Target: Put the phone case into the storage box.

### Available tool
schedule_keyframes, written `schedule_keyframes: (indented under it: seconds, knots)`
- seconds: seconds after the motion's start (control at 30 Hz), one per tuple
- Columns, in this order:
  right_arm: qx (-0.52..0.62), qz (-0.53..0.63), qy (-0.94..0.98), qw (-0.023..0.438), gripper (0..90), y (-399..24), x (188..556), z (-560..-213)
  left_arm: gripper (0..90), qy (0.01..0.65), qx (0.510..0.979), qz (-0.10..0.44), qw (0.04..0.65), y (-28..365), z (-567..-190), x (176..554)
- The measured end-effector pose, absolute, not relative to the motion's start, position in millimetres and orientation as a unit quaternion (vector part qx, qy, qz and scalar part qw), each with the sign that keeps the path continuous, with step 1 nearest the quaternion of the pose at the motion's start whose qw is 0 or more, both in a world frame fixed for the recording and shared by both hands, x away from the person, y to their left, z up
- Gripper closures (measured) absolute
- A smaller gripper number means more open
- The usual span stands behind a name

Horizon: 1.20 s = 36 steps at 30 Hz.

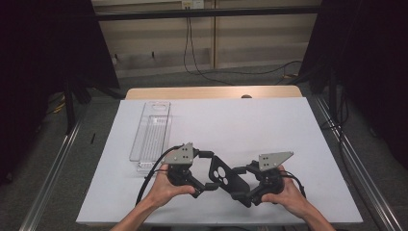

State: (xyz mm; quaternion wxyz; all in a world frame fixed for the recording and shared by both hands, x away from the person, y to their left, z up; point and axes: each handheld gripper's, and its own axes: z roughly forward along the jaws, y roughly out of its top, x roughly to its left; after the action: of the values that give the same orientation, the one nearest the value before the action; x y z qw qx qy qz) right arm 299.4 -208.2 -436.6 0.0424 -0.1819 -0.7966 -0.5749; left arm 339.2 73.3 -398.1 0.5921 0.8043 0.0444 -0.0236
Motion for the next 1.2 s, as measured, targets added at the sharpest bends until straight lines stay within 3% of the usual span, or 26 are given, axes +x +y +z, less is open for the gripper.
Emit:
schedule_keyframes:
  seconds: [0.77,1.2]
  knots:
    - [-0.17,-0.576,-0.798,0.058,14.5,-208.9,298.5,-436.5,2.1,0.024,0.795,-0.046,0.605,70.0,-400.1,340.8]
    - [-0.167,-0.577,-0.797,0.063,14.5,-209.1,298.1,-436.7,6.2,0.011,0.791,-0.059,0.609,68.7,-399.3,341.2]
